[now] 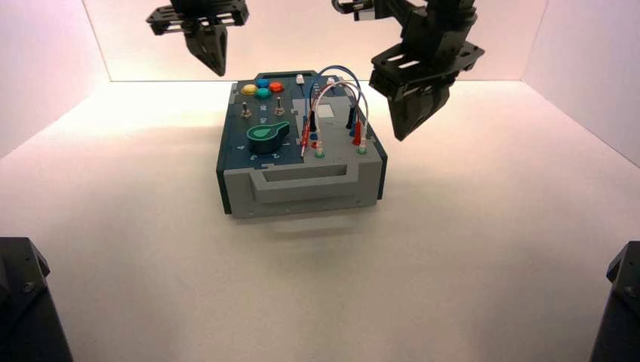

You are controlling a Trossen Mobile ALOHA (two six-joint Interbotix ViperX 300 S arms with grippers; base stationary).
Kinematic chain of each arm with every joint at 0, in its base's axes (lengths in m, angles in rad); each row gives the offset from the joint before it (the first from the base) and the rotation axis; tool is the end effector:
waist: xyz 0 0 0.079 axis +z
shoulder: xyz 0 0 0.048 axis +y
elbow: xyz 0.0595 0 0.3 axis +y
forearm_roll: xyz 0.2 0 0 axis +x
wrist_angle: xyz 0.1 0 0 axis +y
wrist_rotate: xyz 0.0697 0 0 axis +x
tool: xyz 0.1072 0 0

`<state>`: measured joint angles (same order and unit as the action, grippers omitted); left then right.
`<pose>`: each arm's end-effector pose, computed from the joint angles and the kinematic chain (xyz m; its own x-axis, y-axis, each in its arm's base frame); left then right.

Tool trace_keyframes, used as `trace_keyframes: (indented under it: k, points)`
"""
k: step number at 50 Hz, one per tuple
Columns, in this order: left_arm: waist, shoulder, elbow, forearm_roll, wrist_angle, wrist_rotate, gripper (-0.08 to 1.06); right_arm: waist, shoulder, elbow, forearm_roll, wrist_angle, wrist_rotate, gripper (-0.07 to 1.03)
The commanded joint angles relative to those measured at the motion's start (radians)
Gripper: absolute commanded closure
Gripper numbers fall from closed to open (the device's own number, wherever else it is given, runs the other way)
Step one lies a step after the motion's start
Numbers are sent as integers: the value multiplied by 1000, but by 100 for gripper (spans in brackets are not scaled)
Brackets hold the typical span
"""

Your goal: Rotate the box clockwise.

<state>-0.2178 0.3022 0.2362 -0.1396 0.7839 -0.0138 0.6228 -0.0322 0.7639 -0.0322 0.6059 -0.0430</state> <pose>0.4334 -0.1137 0.0714 0.2223 -0.1498 -0.9634 0.1310 0.9838 -0.1228 0.2569 0.1805 0.0562 0.1986 0.1200 -0.9727 -0.6332 0.7732 -0.0339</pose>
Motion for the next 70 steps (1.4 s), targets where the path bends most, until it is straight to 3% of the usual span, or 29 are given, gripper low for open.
trace_keyframes:
  k: [1, 10, 22, 34, 46, 58, 70]
  points:
    - [6, -78, 23, -2, 5, 2, 101, -5, -41, -18, -8, 3, 0, 98]
    - [6, -141, 89, -3, 14, 2, 101, -5, -67, -29, -9, 29, 0, 98]
    - [6, -210, 167, -6, 35, -3, 101, -5, -97, -63, -28, 112, -17, 98]
    - [6, -270, 241, -11, 35, -5, 101, -5, -138, -80, -18, 178, -37, 98]
    - [2, -307, 282, -12, 18, 0, 101, 0, -186, -75, 20, 201, -48, 98]
    - [-2, -328, 288, -11, -28, 3, 101, 2, -225, -75, 103, 206, -97, 98]
    - [0, -348, 301, -12, -46, 3, 101, 6, -238, -46, 127, 176, -91, 98]
